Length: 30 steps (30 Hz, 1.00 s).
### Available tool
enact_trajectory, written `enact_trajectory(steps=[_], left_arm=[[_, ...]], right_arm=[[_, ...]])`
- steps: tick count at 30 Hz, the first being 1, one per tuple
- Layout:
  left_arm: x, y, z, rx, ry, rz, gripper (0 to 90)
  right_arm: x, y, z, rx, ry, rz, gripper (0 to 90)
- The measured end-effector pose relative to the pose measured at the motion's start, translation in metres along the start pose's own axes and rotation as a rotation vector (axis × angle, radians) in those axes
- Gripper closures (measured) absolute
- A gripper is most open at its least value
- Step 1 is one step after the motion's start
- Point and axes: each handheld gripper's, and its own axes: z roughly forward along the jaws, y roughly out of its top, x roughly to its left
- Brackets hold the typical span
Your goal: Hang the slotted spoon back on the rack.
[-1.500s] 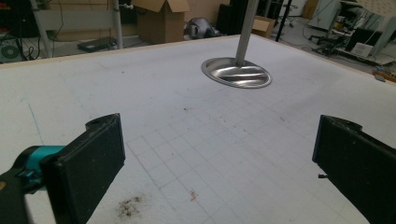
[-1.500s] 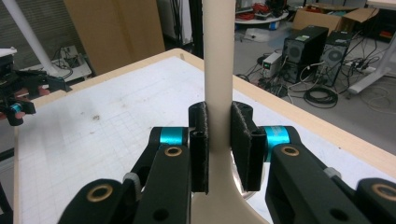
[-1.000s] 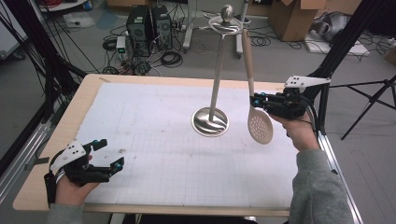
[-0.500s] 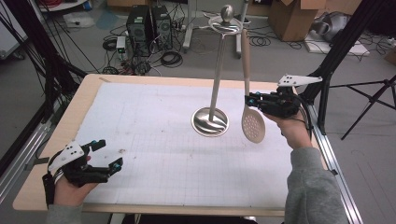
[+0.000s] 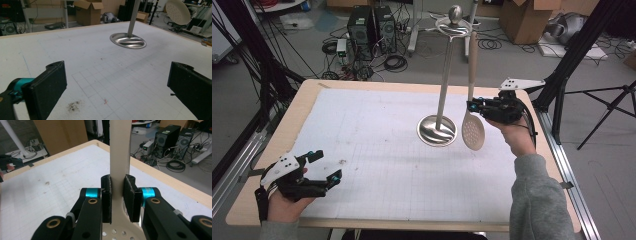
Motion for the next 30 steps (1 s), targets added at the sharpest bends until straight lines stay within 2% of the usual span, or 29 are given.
enact_trajectory(steps=[30], left_arm=[[0.0, -0.004, -0.011, -0.002, 0.017, -0.009, 2.8]], right_arm=[[0.002, 0.006, 0.03, -0.008, -0.021, 0.014, 77.9]])
